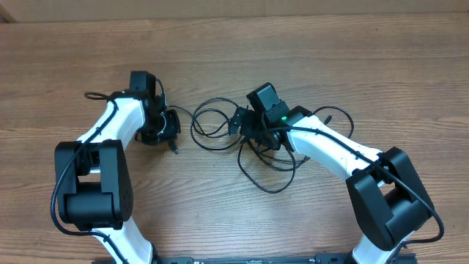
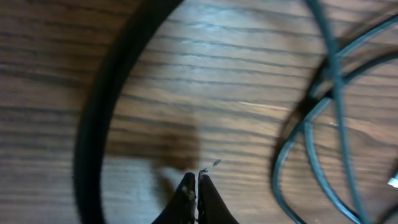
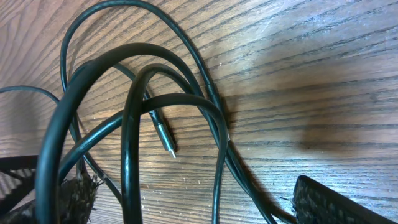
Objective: Untangle cables
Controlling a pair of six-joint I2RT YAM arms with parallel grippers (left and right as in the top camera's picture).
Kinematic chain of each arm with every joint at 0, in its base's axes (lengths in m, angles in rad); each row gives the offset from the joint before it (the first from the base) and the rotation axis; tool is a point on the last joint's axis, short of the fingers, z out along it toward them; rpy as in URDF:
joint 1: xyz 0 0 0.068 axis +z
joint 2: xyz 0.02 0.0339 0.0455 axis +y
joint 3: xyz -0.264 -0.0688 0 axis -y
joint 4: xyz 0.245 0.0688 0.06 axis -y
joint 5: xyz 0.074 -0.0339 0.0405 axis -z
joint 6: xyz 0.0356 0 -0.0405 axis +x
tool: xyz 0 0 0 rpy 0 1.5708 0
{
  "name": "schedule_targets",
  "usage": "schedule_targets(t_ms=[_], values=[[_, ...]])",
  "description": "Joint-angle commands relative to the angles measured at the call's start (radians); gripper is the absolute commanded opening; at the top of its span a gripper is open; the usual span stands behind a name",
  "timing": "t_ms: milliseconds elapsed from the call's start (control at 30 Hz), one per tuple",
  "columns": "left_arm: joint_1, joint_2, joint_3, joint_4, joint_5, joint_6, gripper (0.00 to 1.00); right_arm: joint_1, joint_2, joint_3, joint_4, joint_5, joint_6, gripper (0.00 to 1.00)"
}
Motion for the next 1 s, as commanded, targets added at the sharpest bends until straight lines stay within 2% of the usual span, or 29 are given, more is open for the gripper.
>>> schedule_targets(t_ms=[0, 267, 400, 967], values=[[-0.002, -0.010, -0.051, 0.040, -0.043, -0.011, 0.04, 0.002, -0.001, 0.008, 0.005, 0.018, -0.003, 1.00], [-0.002, -0.010, -0.107, 0.137, -0.054, -0.011, 0.06, 0.002, -0.001, 0.008, 0.006, 0.019, -0.003, 1.00], [-0.002, -0.010, -0.131, 0.177, -0.054, -0.011, 0.09, 0.002, -0.001, 0.008, 0.006, 0.034, -0.003, 1.00], [-0.003, -0.010, -0.133, 0.195, -0.054, -0.018, 0.09, 0.002, -0.001, 0.008, 0.005, 0.037, -0.003, 1.00]])
